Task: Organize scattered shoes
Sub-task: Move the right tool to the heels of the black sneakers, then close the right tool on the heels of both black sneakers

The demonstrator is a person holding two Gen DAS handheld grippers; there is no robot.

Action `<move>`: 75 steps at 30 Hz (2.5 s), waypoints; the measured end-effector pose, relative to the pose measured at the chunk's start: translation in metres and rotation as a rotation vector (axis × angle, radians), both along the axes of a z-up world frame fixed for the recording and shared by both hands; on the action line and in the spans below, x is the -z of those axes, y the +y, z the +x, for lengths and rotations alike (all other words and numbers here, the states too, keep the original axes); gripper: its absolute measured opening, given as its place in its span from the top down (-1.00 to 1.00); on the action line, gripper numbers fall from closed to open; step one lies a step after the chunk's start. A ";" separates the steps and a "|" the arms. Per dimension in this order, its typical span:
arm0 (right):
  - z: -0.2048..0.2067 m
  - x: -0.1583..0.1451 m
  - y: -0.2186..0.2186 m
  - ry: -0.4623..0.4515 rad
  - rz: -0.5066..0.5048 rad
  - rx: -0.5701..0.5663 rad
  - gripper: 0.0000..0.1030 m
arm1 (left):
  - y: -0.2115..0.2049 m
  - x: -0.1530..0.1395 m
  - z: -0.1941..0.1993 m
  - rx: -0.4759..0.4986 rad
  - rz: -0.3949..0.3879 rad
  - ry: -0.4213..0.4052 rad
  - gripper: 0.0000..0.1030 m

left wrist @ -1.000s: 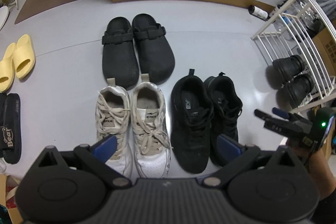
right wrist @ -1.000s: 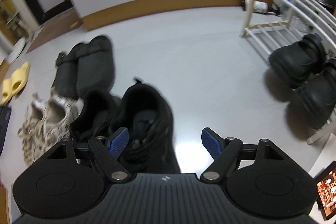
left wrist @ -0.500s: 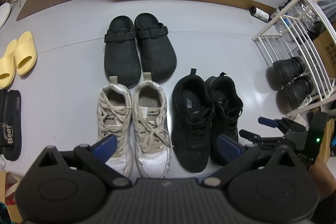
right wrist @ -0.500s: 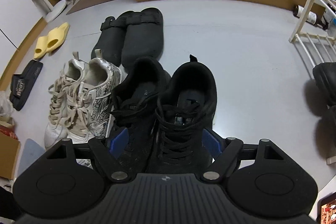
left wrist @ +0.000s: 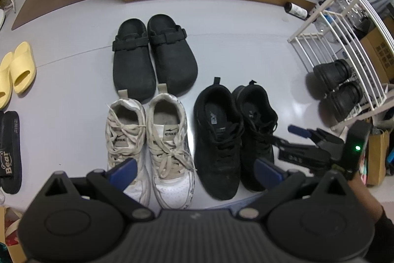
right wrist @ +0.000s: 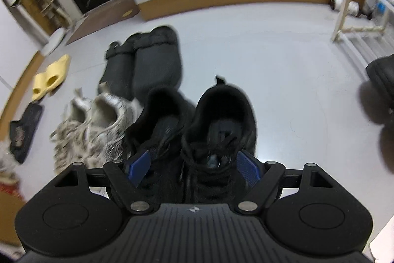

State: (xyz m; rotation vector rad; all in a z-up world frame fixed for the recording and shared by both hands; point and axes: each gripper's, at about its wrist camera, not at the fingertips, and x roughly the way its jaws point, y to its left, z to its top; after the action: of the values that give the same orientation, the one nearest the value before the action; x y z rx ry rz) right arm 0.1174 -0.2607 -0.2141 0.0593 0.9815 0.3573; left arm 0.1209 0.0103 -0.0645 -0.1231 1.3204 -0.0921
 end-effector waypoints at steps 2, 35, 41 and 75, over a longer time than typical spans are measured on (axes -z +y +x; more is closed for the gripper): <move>0.001 0.000 0.007 -0.019 -0.001 0.009 -0.58 | 0.002 0.002 0.000 -0.004 0.007 0.006 -0.99; 0.034 0.071 0.064 0.001 -0.086 0.088 -0.10 | 0.014 -0.020 0.002 -0.048 -0.077 -0.059 -0.99; 0.025 0.074 0.062 0.002 -0.099 0.093 -0.08 | 0.015 -0.024 0.003 -0.056 -0.087 -0.075 -0.99; 0.010 0.095 0.064 -0.060 -0.091 0.064 0.17 | 0.008 -0.022 0.004 -0.037 -0.084 -0.060 -0.99</move>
State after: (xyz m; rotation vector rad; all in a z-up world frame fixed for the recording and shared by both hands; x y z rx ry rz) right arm 0.1275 -0.1965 -0.3090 -0.0025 0.9333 0.2544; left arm 0.1246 0.0181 -0.0424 -0.2143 1.2543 -0.1194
